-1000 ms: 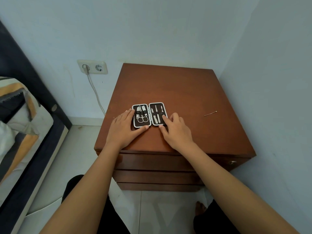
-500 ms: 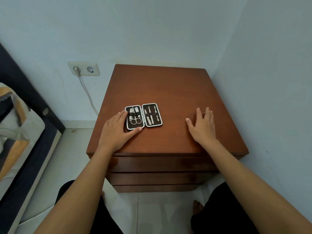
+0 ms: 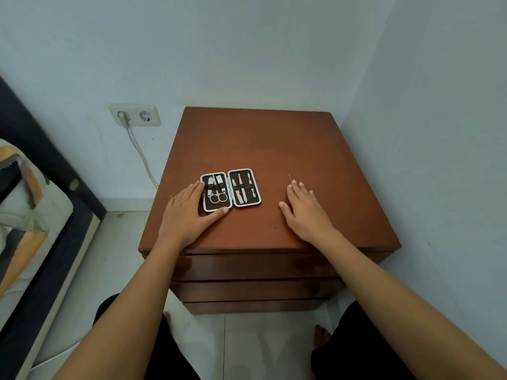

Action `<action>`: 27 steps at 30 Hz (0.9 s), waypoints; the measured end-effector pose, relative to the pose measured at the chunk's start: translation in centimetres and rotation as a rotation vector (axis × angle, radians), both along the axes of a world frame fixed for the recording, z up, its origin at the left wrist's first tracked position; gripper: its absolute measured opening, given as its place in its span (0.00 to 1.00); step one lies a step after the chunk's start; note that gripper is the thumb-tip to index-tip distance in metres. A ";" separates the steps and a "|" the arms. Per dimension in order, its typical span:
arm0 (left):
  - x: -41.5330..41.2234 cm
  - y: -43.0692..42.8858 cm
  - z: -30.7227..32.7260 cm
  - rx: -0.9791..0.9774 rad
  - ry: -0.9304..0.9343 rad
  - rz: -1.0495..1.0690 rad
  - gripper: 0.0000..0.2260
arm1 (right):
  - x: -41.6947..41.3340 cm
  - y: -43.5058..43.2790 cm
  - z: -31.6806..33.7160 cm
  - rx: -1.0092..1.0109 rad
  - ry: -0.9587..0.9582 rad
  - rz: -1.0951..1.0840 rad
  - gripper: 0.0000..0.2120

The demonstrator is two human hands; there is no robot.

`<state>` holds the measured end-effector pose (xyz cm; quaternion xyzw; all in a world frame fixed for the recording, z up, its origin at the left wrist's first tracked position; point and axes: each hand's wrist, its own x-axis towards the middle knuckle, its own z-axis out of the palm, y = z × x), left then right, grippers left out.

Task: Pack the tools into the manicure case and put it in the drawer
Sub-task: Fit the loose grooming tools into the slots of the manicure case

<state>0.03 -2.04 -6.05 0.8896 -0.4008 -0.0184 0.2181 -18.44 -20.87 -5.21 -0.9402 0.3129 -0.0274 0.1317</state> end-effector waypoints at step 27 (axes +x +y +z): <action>0.0 0.0 0.0 -0.019 -0.010 0.002 0.39 | 3.5 -0.1 1.1 0.185 -0.270 -0.272 0.08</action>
